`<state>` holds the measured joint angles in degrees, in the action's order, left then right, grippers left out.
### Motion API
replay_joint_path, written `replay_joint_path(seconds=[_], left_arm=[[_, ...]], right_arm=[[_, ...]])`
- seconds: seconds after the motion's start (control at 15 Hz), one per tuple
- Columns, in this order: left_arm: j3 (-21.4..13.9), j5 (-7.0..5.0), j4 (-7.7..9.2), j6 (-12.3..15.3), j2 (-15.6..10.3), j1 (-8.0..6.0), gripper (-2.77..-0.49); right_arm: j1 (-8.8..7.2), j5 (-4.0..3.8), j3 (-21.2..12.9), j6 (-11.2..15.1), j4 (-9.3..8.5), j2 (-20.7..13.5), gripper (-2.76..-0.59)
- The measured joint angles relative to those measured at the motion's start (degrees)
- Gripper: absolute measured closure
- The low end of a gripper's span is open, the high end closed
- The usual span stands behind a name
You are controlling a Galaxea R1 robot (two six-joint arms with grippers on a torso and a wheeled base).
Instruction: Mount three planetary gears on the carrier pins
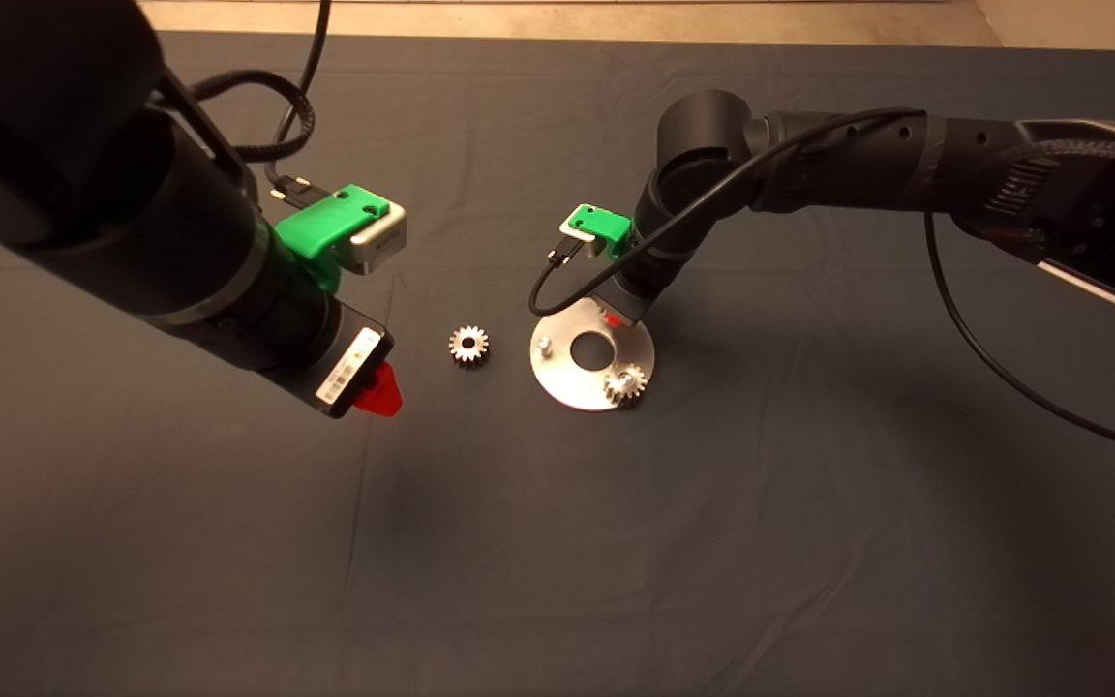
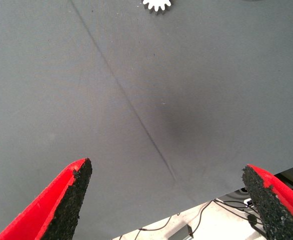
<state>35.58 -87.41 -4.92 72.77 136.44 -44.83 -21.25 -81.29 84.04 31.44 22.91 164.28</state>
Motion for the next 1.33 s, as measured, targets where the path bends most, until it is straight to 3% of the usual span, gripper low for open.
replay_joint_path(seconds=[0.8,1.33], left_arm=[[0.0,0.00,0.00,0.0,0.0,-0.01,-2.17],[0.0,0.00,0.00,0.0,0.0,-0.01,-2.17]], right_arm=[[0.00,-0.02,0.0,0.0,0.00,0.0,-0.94],[0.00,-0.02,0.0,0.0,0.00,0.0,-1.07]])
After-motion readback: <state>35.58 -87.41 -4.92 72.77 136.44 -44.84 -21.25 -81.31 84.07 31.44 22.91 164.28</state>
